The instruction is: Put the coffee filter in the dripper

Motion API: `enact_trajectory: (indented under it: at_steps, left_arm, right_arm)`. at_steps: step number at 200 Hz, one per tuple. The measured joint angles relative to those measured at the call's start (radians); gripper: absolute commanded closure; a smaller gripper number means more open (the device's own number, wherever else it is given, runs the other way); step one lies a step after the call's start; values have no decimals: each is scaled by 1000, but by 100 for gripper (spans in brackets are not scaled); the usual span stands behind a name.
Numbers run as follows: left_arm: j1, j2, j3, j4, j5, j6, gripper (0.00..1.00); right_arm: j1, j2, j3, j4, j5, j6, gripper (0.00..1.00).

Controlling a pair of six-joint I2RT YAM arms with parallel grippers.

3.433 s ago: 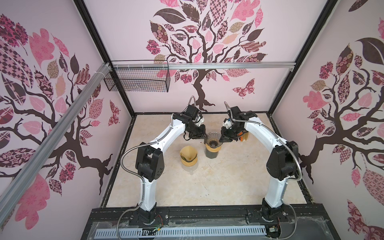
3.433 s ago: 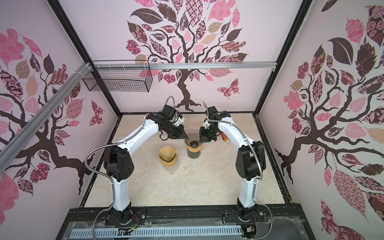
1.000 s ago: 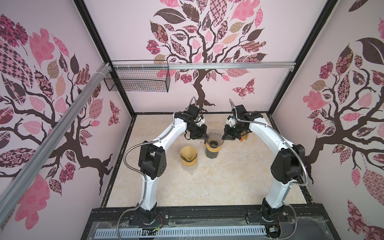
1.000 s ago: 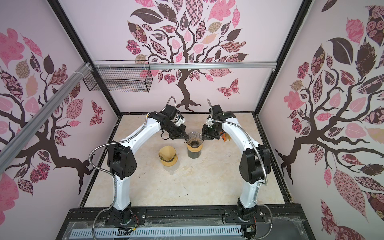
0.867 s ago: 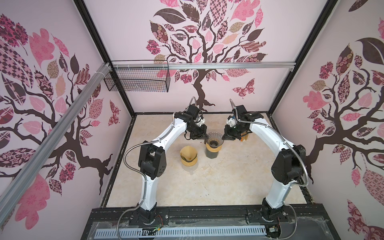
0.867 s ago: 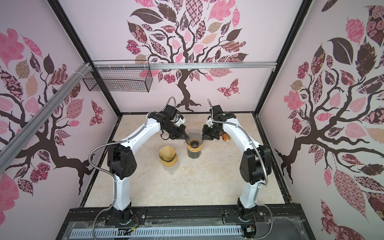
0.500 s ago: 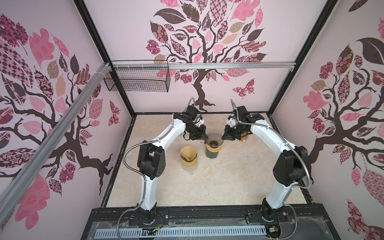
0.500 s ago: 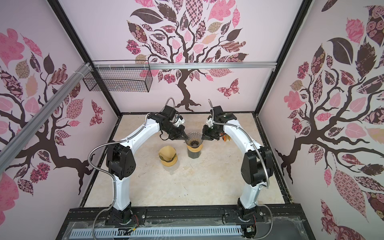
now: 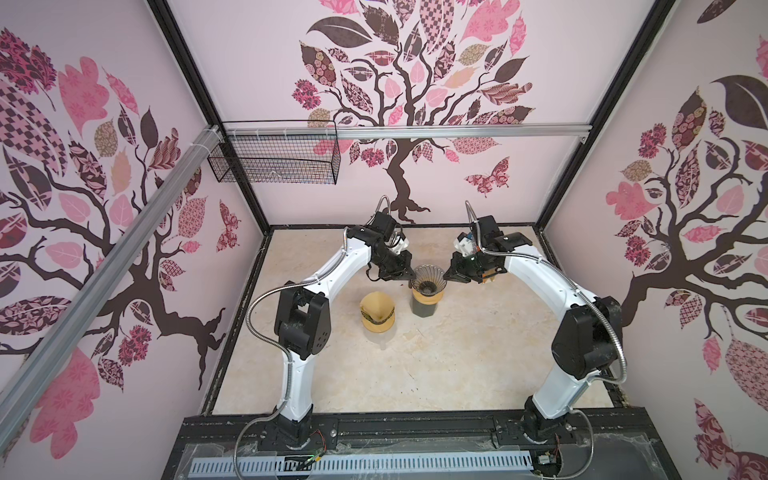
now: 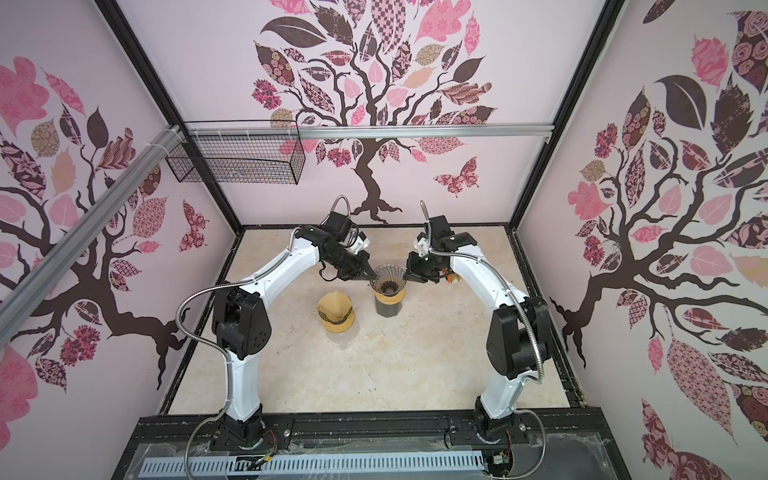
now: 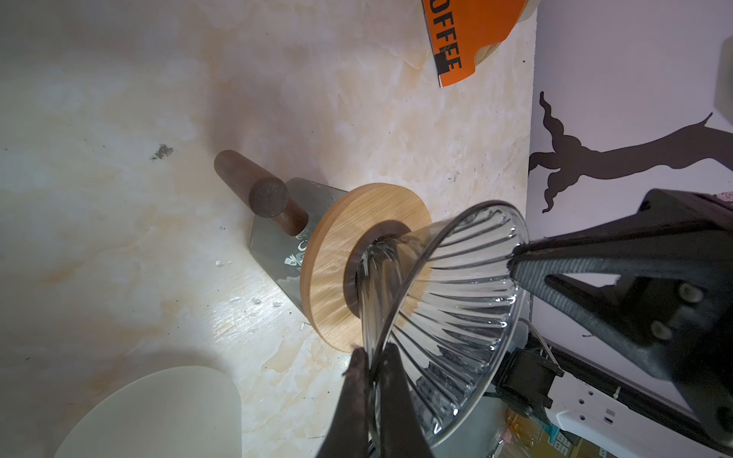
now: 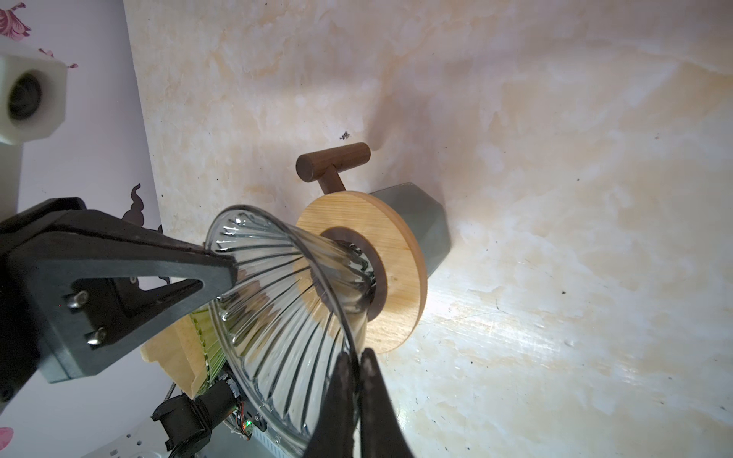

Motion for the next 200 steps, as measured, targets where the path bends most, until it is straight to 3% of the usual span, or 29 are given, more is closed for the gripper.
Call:
enact_trajectory:
  at_steps: [107,200]
  left_arm:
    - [-2,-3,-20,18,7,-2,98]
    - [1,3,-5,1,29,-29,97]
  right_arm:
    - [-8,-58,-127,130,-19,13,100]
    - [-8,-39,-80,81,-14,18,100]
